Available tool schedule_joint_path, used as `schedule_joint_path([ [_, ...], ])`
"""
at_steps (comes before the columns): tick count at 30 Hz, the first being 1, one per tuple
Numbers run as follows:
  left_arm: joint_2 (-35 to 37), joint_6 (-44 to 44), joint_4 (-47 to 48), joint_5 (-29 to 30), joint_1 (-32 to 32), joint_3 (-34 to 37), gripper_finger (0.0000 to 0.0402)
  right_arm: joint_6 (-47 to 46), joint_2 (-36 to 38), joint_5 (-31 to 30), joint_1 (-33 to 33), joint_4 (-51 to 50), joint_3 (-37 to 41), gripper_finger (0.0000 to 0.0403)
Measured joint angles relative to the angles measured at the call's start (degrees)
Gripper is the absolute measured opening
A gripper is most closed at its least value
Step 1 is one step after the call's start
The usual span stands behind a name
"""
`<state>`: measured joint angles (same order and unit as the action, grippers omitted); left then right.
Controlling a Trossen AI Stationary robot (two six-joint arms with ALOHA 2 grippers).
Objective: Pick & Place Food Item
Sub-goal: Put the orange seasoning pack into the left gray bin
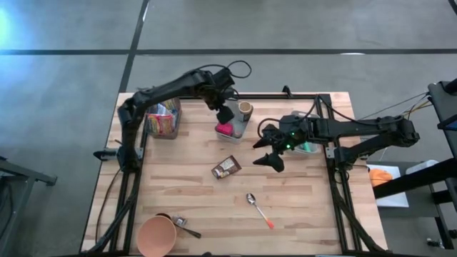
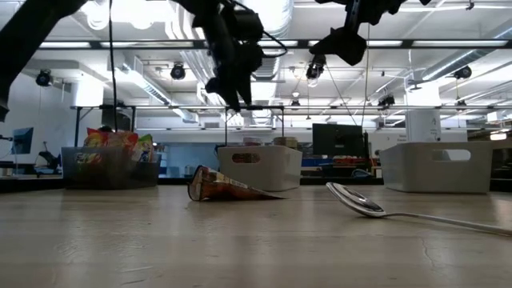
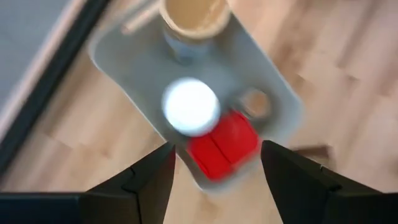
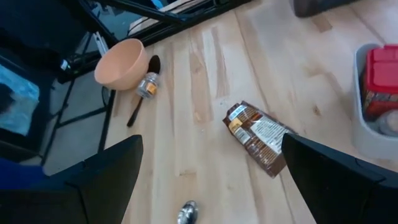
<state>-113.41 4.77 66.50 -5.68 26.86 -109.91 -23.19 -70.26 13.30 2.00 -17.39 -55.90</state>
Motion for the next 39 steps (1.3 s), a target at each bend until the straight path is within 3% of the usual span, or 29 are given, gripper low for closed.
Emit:
schedule_joint_path([
  [4,2.81,3.68,4.12,-5.0,-1.29,0.83,0.0243,4.6,0.0,-1.36,0.0,0.13,0.0,0.038],
  [12,10.47,10.45,5.19,-5.96,-7.74,7.74,0.0243,17.32,-0.09,-3.28,-1.72,-0.27,0.0,0.038],
  [22,24.12,26.52,-13.68,-9.18,-16.95,28.14,0.0243,20.14,-2.3,-4.42,-2.55,-2.96,0.14,0.038],
  [27,27.13,35.07,-21.06,-9.84,-20.84,37.18,0.0243,9.27,-5.2,-4.16,-2.63,-2.82,0.11,0.038],
  [33,26.46,42.11,-25.35,-7.62,-24.84,42.05,0.0243,-2.73,-8.25,-4.33,-2.85,-1.65,0.11,0.038],
  [39,26.48,49.54,-28.54,-7.15,-25.91,46.95,0.0243,-7.61,-11.61,-2.71,-3.73,0.8,0.09,0.038],
])
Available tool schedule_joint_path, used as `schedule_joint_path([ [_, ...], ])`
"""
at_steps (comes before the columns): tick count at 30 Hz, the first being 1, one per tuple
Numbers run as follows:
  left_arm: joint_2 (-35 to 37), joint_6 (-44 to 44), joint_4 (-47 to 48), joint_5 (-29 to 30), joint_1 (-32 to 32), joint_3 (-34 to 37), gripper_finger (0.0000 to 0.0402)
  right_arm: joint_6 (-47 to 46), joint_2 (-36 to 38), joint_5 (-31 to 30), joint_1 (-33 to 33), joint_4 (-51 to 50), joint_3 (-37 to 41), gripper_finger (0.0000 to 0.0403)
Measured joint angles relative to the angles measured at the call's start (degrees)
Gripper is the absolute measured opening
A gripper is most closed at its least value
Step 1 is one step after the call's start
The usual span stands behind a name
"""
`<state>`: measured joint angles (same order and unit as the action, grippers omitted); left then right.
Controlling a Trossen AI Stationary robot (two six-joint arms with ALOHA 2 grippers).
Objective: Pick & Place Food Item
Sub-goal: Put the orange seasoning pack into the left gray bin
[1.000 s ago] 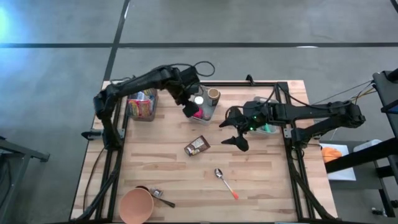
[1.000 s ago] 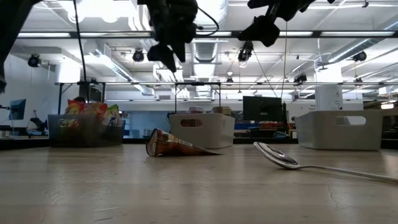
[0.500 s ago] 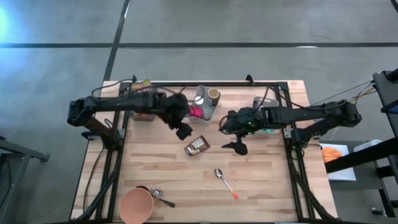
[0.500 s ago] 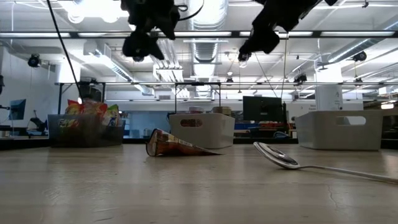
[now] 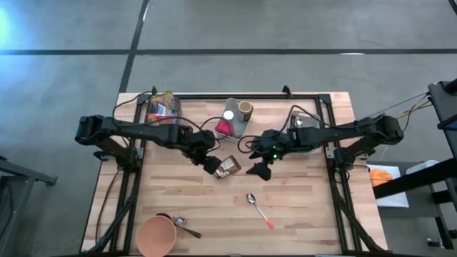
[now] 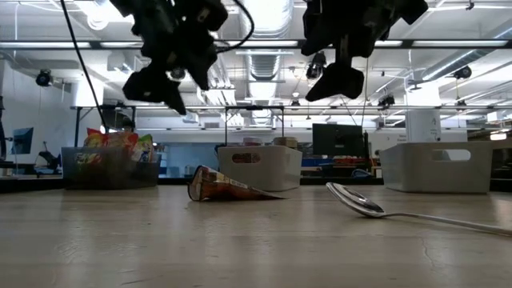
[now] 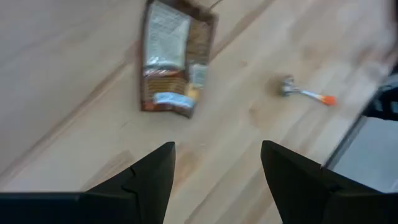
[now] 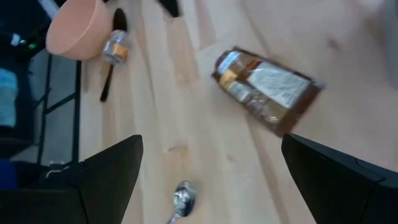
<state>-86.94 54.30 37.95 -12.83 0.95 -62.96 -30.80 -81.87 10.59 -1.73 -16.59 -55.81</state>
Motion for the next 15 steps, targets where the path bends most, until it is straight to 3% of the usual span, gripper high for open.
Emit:
schedule_joint_path([
  [9,-0.15,3.09,-18.58,-0.93,-0.11,11.34,0.0243,-0.82,-3.43,1.46,-3.27,4.12,0.0,0.038],
  [15,-0.15,-1.91,-20.43,1.25,-0.04,14.23,0.0244,-1.59,-3.23,1.33,-3.4,4.25,0.0,0.038],
])
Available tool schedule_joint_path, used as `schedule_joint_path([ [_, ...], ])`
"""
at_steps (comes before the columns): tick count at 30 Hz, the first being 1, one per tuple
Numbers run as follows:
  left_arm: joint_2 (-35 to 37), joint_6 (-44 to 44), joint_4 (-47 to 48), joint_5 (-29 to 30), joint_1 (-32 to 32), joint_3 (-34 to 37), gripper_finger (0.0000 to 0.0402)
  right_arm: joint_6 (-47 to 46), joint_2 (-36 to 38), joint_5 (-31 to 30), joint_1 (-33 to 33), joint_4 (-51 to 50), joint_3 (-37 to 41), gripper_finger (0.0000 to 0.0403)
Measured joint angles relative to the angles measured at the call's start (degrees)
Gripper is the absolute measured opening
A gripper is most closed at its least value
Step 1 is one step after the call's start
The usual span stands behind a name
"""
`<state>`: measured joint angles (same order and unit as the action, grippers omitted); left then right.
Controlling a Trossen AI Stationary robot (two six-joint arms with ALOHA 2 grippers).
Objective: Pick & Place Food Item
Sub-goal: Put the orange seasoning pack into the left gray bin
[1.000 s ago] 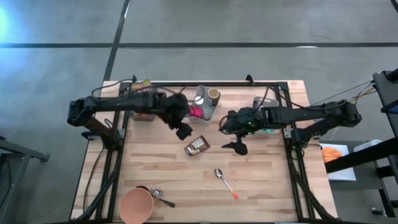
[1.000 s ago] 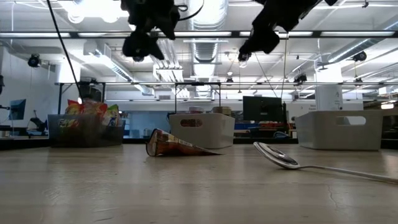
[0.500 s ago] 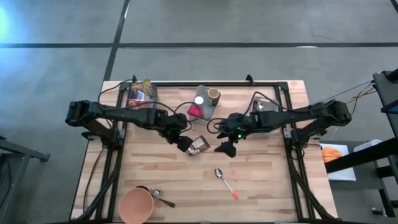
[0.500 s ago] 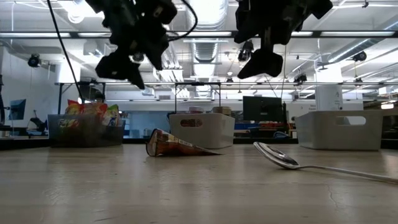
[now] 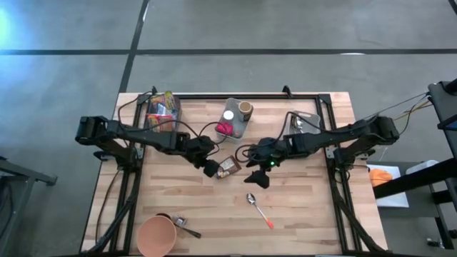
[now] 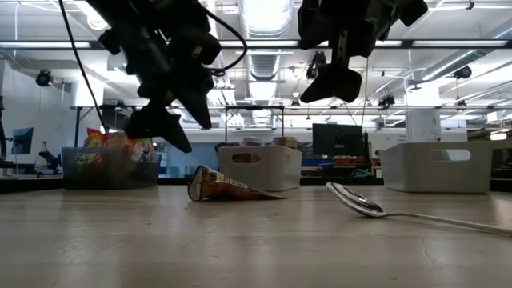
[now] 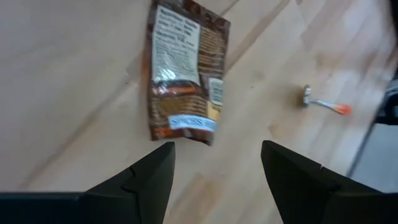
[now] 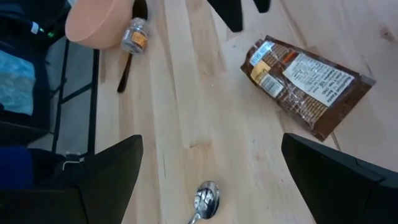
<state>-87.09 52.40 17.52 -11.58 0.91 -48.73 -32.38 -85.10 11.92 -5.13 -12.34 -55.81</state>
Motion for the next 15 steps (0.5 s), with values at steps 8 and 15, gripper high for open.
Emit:
schedule_joint_path([
  [8,0.0,-4.83,-0.33,4.02,0.04,0.33,0.0245,-0.02,0.11,-0.09,0.0,1.13,0.0,0.038],
  [15,-0.41,-5.7,-1.15,8.51,0.04,0.33,0.029,-0.02,0.11,-0.09,0.0,1.13,0.0,0.038],
])
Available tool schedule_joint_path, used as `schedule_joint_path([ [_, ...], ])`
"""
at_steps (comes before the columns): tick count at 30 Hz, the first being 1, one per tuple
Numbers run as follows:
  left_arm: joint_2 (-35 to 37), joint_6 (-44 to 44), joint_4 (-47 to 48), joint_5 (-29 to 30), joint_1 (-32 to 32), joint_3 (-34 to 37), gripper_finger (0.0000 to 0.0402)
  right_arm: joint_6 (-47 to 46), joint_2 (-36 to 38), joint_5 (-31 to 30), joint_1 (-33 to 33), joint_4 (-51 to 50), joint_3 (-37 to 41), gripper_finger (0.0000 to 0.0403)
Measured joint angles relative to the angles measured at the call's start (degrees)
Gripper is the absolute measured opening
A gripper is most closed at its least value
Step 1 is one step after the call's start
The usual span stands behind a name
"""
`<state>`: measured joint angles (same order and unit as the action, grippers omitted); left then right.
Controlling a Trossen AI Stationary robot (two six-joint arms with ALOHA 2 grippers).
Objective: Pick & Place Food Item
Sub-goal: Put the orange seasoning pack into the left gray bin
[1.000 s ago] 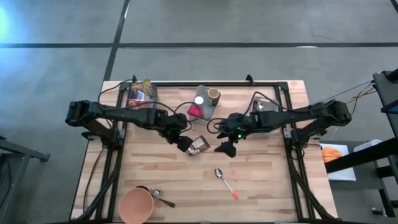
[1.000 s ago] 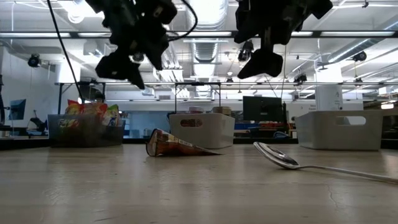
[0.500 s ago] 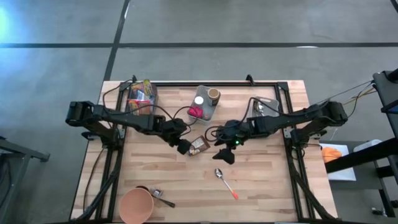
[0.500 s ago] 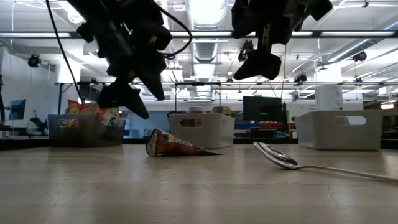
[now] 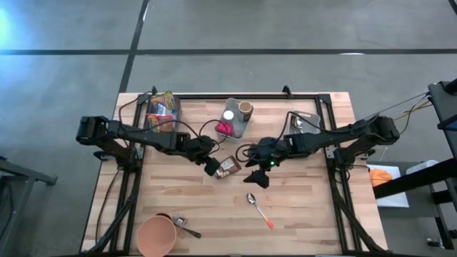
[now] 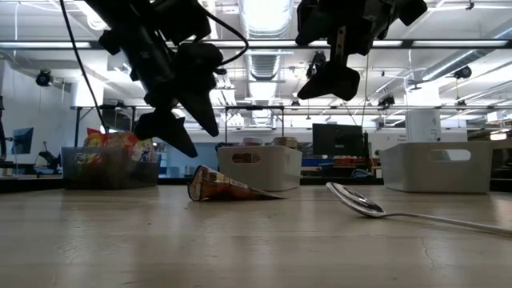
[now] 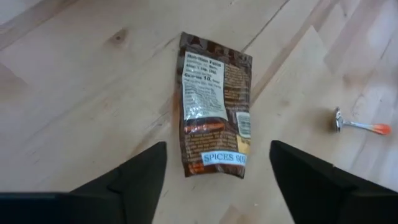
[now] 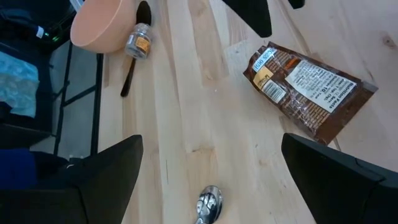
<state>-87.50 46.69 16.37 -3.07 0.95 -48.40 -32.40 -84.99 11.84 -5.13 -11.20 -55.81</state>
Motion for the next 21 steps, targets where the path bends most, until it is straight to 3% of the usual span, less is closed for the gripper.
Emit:
schedule_joint_path([
  [9,-2.48,-0.68,-2.0,0.53,-0.39,0.0,0.039,0.18,0.0,-0.02,0.0,0.0,0.0,0.038],
  [21,-8.37,-6.58,-3.75,0.12,-4.23,-0.11,0.04,0.46,0.0,-0.31,0.04,-0.04,0.0,0.038],
])
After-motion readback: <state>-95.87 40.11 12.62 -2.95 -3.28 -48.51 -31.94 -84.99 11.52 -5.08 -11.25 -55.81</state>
